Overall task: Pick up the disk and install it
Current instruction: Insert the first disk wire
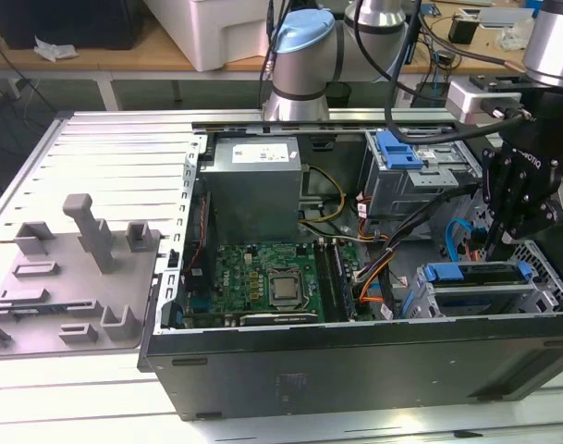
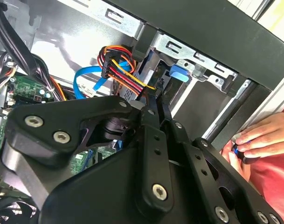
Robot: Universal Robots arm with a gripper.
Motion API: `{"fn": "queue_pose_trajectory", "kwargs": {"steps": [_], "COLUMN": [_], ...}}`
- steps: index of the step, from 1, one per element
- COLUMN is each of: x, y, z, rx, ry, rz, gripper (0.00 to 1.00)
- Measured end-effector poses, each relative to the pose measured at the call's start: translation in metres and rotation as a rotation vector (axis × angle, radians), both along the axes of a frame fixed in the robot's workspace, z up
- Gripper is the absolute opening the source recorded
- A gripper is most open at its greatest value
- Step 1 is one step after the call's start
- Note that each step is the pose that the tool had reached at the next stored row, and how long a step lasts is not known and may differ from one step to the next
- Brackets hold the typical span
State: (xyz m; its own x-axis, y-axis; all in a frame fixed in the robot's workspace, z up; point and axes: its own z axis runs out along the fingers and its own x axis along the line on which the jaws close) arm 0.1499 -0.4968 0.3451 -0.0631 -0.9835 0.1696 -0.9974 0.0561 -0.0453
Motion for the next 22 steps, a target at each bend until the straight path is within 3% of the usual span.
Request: {"fn": "queue_pose_trajectory", "kwargs": {"steps": [12,22], "x": [0.0,0.0006], "y": [-0.0076,-0.008], "z": [0.0,0.0], "rx": [0.0486,0.0491], "ry": [0.0,0.0], "rz": [0.0,0.0], "gripper": [0.16,0.16]}}
